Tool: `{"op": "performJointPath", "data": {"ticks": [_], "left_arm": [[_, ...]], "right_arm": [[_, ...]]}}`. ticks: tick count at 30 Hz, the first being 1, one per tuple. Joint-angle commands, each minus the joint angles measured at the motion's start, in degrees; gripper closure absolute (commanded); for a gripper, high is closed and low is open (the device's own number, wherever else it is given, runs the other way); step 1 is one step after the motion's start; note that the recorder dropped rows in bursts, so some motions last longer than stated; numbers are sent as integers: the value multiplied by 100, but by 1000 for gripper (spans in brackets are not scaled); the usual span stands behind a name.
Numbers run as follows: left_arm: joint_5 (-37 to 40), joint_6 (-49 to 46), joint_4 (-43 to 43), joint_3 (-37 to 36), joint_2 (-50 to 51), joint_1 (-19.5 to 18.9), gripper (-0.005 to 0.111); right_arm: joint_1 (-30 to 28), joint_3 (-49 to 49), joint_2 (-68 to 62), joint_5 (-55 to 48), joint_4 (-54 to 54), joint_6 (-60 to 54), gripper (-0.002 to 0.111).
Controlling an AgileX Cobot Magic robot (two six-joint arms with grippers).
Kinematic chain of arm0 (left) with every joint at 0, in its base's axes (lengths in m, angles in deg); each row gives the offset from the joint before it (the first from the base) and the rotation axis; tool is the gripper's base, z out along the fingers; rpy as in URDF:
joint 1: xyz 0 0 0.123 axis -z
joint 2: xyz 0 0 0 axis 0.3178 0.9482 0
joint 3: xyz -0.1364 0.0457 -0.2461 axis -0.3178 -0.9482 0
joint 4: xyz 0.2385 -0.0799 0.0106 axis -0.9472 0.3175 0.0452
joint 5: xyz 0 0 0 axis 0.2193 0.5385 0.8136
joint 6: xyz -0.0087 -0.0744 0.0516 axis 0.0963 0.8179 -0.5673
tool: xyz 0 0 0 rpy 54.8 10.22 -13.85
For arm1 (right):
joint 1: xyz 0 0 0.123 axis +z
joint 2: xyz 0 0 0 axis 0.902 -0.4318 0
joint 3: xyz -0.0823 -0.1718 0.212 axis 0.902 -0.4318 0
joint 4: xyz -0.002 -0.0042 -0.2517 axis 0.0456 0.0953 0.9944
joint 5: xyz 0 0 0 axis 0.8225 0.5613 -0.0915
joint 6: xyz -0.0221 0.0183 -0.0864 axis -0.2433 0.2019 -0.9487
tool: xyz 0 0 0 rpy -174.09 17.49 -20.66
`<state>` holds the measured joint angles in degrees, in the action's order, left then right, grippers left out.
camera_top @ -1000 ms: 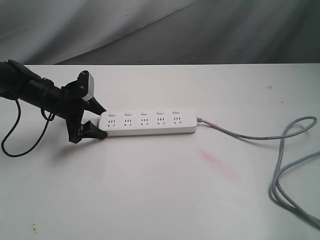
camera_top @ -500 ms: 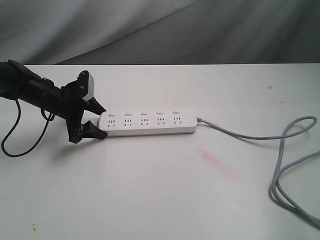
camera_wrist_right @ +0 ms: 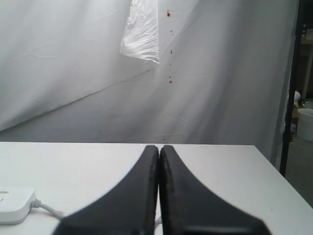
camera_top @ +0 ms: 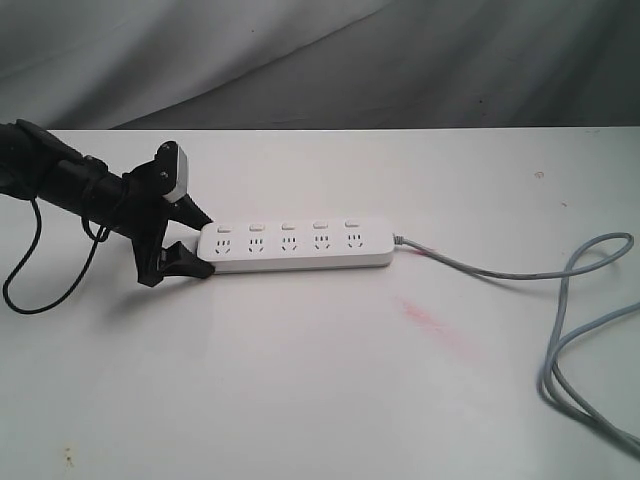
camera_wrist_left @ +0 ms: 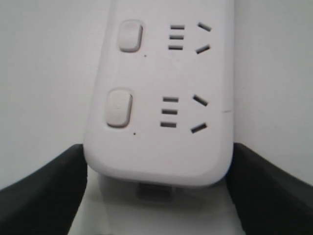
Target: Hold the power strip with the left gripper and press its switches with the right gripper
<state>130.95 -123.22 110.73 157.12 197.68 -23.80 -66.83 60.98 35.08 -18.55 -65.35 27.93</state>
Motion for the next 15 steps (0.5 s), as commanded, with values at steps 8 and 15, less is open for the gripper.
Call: {"op": "performJointPath", "data": {"ticks": [8, 15], "left_arm": [[10, -33, 58, 21, -1, -9, 40], [10, -33, 58, 21, -1, -9, 40]], "right_arm": [[-44, 2150, -666, -2596, 68, -8, 108], [-34, 3954, -2483, -3423, 80, -8, 108]]}}
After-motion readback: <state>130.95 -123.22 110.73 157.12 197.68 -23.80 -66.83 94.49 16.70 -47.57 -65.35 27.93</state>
